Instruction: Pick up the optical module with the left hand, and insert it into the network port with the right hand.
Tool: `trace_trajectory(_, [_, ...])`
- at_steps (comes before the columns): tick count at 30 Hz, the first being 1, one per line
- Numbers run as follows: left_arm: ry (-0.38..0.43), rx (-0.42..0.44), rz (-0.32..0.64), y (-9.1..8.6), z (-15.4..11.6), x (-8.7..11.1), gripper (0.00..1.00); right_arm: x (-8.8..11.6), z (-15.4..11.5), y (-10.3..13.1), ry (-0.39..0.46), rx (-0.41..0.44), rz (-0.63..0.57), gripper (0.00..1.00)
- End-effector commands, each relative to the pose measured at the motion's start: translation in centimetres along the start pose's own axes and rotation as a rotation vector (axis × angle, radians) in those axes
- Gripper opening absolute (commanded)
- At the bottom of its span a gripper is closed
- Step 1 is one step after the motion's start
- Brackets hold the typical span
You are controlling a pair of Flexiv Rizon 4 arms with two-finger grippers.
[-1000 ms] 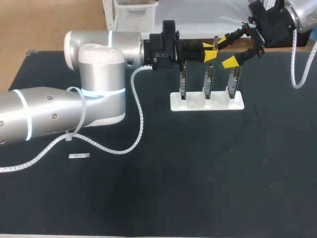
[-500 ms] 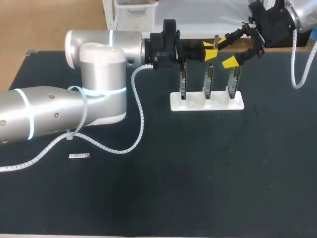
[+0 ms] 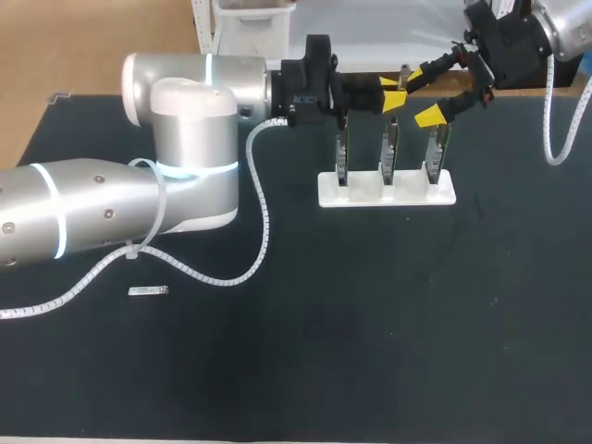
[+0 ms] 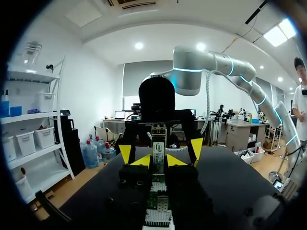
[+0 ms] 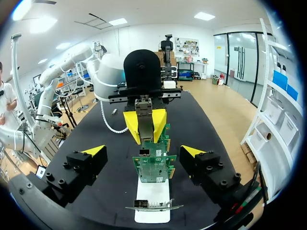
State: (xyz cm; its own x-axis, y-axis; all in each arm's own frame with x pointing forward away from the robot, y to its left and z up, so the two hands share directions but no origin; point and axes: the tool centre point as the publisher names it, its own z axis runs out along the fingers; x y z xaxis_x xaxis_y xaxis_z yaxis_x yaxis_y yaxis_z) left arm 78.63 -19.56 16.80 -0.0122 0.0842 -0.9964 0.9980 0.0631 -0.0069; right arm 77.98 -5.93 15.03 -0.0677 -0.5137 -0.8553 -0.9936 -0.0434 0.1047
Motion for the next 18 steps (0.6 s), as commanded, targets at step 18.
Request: trace_trajectory(18, [0.001, -0.002, -0.001, 0.0, 0.1, 0.0, 0.00, -1.9, -1.8, -0.1, -0.005, 0.103, -0.001, 1.00])
